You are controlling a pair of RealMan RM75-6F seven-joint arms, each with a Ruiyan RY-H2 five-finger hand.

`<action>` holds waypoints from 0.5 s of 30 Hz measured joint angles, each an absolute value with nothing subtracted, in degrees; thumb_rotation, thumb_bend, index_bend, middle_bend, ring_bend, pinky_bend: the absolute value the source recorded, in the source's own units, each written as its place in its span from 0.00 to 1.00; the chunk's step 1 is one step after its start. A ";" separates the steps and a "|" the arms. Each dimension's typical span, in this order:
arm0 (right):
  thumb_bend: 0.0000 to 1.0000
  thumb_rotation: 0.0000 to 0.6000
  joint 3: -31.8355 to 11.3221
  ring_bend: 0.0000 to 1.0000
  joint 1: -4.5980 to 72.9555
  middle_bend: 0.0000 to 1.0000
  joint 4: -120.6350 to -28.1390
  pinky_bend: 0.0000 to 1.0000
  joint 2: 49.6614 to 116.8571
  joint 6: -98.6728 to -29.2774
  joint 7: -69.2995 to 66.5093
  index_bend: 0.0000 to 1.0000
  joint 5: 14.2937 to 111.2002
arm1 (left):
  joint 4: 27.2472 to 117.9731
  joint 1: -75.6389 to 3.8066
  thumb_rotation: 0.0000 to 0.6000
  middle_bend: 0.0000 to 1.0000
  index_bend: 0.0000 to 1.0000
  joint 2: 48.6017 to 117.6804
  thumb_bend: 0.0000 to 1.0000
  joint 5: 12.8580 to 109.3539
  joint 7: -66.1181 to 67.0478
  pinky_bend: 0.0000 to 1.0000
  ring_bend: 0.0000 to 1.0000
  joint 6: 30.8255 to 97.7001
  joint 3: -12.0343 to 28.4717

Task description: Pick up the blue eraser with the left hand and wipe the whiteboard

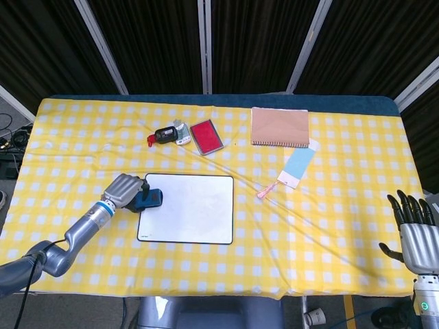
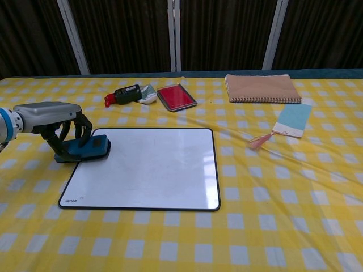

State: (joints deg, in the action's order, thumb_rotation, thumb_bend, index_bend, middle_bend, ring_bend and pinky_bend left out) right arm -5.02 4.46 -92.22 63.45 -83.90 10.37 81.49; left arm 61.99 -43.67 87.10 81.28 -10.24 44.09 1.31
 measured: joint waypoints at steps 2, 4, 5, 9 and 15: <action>0.00 1.00 -4.99 0.00 4.43 0.00 -92.35 0.00 63.37 -84.00 10.20 0.00 81.65 | 62.53 -43.33 1.00 0.44 0.52 85.75 0.25 81.19 -10.39 0.53 0.40 44.89 1.62; 0.00 1.00 -4.98 0.00 4.42 0.00 -92.44 0.00 63.27 -84.08 10.13 0.00 81.80 | 62.98 -42.94 1.00 0.44 0.52 84.39 0.25 80.91 -10.31 0.53 0.40 45.47 1.88; 0.00 1.00 -4.96 0.00 4.39 0.00 -92.47 0.00 63.25 -84.13 10.06 0.00 81.88 | 63.14 -42.76 1.00 0.44 0.52 83.89 0.26 80.72 -10.20 0.53 0.40 45.61 1.96; 0.00 1.00 -4.82 0.00 4.28 0.00 -92.76 0.00 63.05 -84.49 9.84 0.00 82.41 | 63.17 -41.71 1.00 0.44 0.52 82.01 0.25 79.62 -9.41 0.53 0.40 45.83 2.00; 0.00 1.00 -4.54 0.00 4.22 0.00 -93.39 0.00 62.96 -84.73 10.05 0.00 83.14 | 61.31 -40.10 1.00 0.44 0.52 81.30 0.25 78.81 -9.63 0.53 0.40 45.19 0.94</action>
State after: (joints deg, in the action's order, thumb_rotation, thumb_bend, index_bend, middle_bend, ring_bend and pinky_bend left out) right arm -4.54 4.22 -93.39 62.96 -84.73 10.05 83.14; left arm 61.31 -40.10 81.30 78.81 -9.63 45.19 0.94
